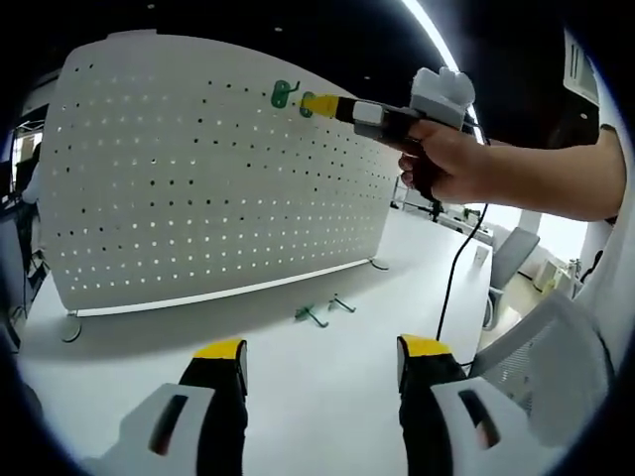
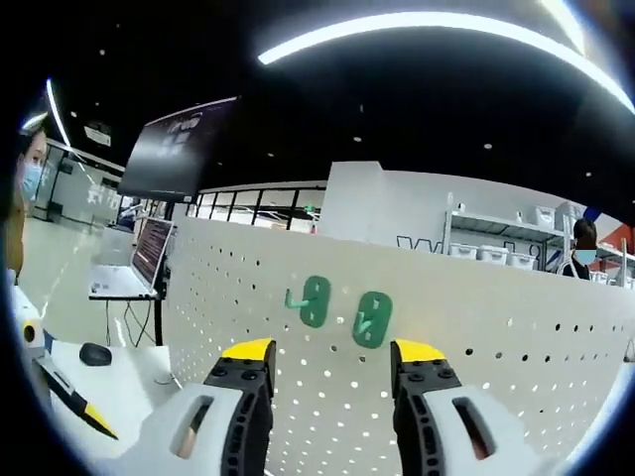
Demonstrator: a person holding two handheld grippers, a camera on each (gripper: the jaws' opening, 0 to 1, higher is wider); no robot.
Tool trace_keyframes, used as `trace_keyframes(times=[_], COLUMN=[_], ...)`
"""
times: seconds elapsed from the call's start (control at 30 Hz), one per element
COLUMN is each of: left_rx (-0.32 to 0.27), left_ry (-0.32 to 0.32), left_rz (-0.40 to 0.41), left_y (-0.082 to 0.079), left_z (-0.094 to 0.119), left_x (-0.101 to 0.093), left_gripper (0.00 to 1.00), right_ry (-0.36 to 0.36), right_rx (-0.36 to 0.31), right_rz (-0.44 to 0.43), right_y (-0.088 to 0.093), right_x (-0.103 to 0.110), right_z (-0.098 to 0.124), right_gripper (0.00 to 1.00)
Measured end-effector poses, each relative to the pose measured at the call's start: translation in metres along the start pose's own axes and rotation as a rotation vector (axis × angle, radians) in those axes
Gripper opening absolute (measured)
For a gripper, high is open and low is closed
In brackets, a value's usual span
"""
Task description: Insert the hook assembly into the mounting plate slot until the hook locks in place.
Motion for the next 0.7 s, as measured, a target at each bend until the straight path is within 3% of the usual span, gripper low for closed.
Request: trace_keyframes(times=[0.23, 0.5, 0.7], left_rx=[-0.003, 0.004, 0.004], left_ry=[-0.004, 0.002, 0.002], left_rz=[0.000, -0.005, -0.009], left_y=[-0.001, -0.001, -0.002], left_z=[0.001, -0.001, -0.002], left_x=[0.000, -0.001, -0.001], left_gripper=[0.63, 0.63, 0.63], right_ry=[-0.038, -0.059, -0.075], right_rx=[0.006, 0.017, 0.046], right_rz=[-0.005, -0.005, -0.019], right_y=[0.005, 0.007, 0.020], right_x=[0.002, 0.002, 0.002], right_z=[0.021, 0.030, 0.046], right_gripper=[0.48, 0.50, 0.53])
Point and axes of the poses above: the point that each gripper's makers call its tool centre point, and the gripper's own axes: z roughly backward along the fingers, x roughly to its left, y roughly out of its underside, the point moved 7 cm from there along z, roughly backward along the fingers, and after that the axes turned 7 degrees about -z, right-handed, at the moved point
